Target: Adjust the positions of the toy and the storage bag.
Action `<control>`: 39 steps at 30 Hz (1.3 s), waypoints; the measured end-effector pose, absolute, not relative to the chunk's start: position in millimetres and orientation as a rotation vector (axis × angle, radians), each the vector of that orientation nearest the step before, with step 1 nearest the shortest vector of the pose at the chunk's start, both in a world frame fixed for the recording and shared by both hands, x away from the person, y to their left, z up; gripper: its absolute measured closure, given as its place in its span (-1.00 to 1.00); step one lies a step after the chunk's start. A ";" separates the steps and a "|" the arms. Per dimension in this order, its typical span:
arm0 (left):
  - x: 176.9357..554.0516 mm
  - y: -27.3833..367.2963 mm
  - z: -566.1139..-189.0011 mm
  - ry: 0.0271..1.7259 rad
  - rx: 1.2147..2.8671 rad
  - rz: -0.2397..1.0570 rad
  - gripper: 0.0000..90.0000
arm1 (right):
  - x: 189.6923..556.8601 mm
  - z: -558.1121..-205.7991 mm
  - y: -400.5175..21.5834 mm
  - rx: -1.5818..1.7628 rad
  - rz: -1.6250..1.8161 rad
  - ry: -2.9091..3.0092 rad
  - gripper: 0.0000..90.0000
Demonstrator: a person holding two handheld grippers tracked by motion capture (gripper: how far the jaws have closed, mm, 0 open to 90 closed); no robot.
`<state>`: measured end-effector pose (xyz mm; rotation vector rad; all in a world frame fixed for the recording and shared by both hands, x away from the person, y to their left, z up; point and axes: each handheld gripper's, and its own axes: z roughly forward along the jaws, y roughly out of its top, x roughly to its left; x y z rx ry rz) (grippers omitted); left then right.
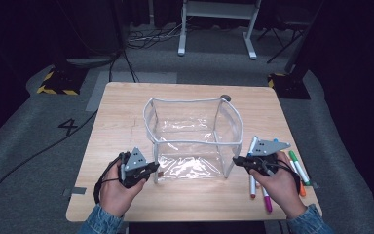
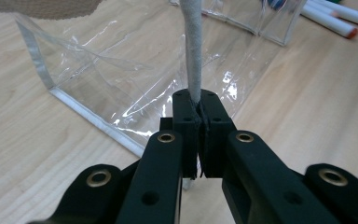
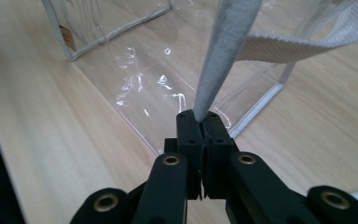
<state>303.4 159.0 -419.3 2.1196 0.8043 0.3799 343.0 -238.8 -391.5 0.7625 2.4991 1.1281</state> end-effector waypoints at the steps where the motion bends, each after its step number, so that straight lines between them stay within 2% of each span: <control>1: 300.4 158.0 -418.4 0.790 2.126 0.377 0.94 | 337.8 -391.5 -241.5 0.764 1.131 2.505 0.95; 4: 292.0 152.9 -417.2 0.763 2.144 0.354 0.93 | 321.9 -391.5 -248.6 0.748 1.126 2.524 0.95; 9: 275.3 147.2 -418.2 0.701 2.149 0.247 0.93 | 299.5 -390.6 -262.5 0.743 1.117 2.548 0.95; 21: 249.1 126.6 -417.6 0.583 2.211 0.194 0.93 | 257.1 -389.6 -287.3 0.774 1.123 2.567 0.96; 31: 237.4 108.5 -416.0 0.507 2.233 0.138 0.91 | 236.4 -388.9 -308.0 0.827 1.119 2.561 0.95; 33: 237.9 109.9 -416.2 0.522 2.205 0.109 0.83 | 235.9 -389.4 -310.2 0.829 1.132 2.564 0.95; 34: 238.1 110.9 -416.0 0.538 2.192 0.080 0.69 | 236.3 -389.6 -310.6 0.825 1.137 2.564 0.92; 36: 237.5 112.6 -414.6 0.580 2.169 0.064 0.34 | 237.9 -389.9 -310.4 0.830 1.151 2.583 0.75; 39: 238.1 120.4 -409.9 0.601 2.190 0.133 0.04 | 240.5 -386.7 -310.3 0.838 1.187 2.589 0.43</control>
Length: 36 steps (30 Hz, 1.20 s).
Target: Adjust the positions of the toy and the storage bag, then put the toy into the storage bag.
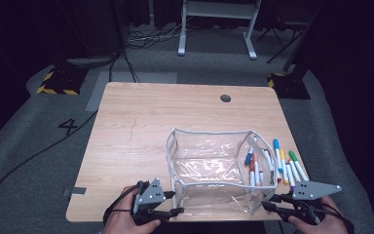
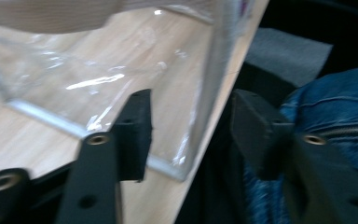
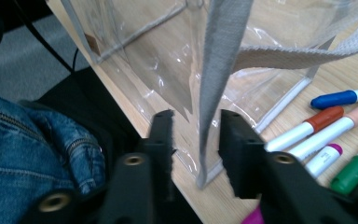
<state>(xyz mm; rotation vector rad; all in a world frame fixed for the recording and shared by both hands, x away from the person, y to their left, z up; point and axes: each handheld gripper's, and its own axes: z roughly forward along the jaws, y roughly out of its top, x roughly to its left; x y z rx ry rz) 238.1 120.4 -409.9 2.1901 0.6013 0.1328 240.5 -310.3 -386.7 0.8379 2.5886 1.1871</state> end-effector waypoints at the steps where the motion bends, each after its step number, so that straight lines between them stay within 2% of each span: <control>1: 238.8 124.3 -408.0 0.612 2.183 0.142 0.04 | 241.5 -385.0 -310.8 0.827 1.166 2.598 0.40; 3: 240.8 131.3 -405.3 0.630 2.176 0.154 -0.01 | 242.1 -383.0 -312.4 0.829 1.157 2.596 0.29; 6: 246.4 143.9 -402.8 0.673 2.163 0.197 -0.03 | 242.3 -381.0 -317.5 0.826 1.139 2.609 0.22; 16: 283.4 168.6 -403.2 0.833 2.073 0.375 -0.18 | 243.9 -375.5 -339.6 0.911 1.139 2.551 0.15; 21: 304.3 171.5 -406.7 0.873 2.041 0.406 -0.20 | 248.3 -369.3 -350.7 0.967 1.133 2.482 0.14; 29: 333.4 186.1 -431.5 0.986 2.009 0.432 -0.22 | 256.7 -371.8 -371.9 1.079 1.087 2.382 0.12; 36: 347.6 198.8 -468.7 1.067 2.028 0.422 -0.23 | 273.3 -379.1 -396.1 1.195 1.041 2.288 0.13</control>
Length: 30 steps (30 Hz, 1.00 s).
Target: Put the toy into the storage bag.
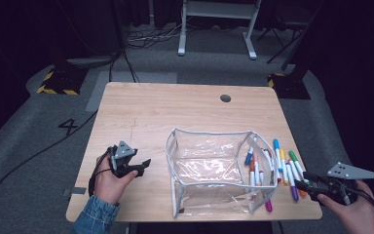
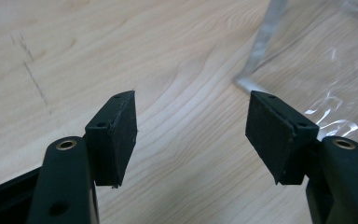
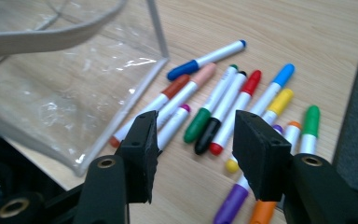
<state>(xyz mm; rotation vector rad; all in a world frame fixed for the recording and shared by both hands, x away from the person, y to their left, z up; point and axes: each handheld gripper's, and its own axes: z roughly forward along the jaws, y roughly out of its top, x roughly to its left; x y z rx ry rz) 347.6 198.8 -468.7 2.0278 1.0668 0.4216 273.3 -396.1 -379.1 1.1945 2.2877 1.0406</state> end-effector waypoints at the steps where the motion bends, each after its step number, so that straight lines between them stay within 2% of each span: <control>1: 349.1 200.2 -473.6 1.068 2.037 0.415 -0.23 | 276.1 -380.5 -399.1 1.211 1.032 2.282 0.13; 5: 351.8 201.8 -490.1 1.070 2.060 0.410 -0.23 | 288.4 -385.3 -410.3 1.276 0.972 2.252 0.13; 12: 354.4 193.5 -504.3 1.060 2.172 0.419 -0.27 | 318.5 -399.4 -434.2 1.404 0.836 2.204 0.27; 16: 354.6 188.9 -509.0 1.060 2.142 0.419 -0.35 | 333.7 -411.0 -444.4 1.479 0.773 2.194 0.32; 30: 354.1 187.9 -509.2 1.074 2.135 0.419 -0.36 | 379.4 -453.3 -444.8 1.600 0.573 2.253 0.49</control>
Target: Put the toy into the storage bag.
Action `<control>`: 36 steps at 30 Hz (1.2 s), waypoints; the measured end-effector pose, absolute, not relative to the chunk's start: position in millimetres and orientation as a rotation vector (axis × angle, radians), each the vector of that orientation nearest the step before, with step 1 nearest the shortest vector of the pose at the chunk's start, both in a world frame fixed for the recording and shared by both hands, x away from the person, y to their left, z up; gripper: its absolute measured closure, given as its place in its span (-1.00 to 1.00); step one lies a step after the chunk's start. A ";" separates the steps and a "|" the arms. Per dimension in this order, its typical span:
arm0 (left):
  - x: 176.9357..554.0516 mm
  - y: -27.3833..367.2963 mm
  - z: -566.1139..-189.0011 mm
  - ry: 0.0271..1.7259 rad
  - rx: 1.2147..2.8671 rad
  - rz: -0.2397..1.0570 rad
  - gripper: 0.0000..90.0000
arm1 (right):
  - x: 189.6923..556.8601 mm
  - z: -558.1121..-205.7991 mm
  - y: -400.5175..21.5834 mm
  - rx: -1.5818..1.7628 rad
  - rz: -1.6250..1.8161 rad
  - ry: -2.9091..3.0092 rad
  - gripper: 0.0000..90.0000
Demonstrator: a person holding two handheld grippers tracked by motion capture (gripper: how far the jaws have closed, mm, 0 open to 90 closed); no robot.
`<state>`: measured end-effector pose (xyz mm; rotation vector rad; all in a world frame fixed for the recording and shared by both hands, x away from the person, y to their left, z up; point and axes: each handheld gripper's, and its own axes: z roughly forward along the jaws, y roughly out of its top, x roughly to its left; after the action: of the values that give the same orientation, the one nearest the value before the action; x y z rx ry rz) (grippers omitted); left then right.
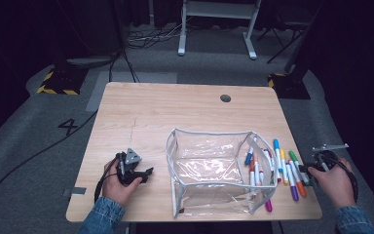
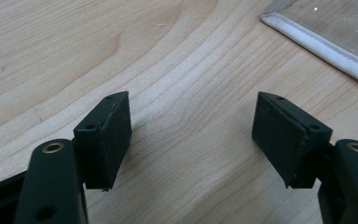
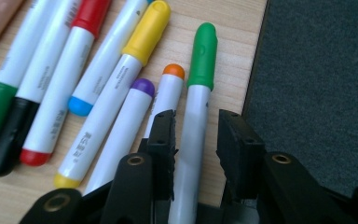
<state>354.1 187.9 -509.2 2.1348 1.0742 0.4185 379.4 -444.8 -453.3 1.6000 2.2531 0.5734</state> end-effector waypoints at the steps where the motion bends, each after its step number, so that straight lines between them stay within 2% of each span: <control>1: 354.1 188.0 -509.2 1.073 2.136 0.419 -0.36 | 383.0 -455.2 -444.4 1.608 0.559 2.259 0.51; 8: 354.1 188.0 -509.2 1.073 2.137 0.419 -0.36 | 396.6 -464.4 -440.3 1.671 0.479 2.281 0.65; 18: 354.1 188.0 -509.2 1.071 2.137 0.417 -0.36 | 403.7 -467.2 -437.9 1.736 0.457 2.256 0.70; 26: 354.1 188.0 -509.2 1.071 2.137 0.417 -0.36 | 392.3 -435.5 -442.9 1.676 0.563 2.232 0.70; 36: 354.1 188.0 -509.3 1.070 2.137 0.416 -0.36 | 377.5 -385.3 -424.4 1.542 0.685 2.274 0.70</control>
<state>354.1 188.0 -509.3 2.1372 1.0701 0.4164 377.5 -424.4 -385.3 1.5418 2.2743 0.6851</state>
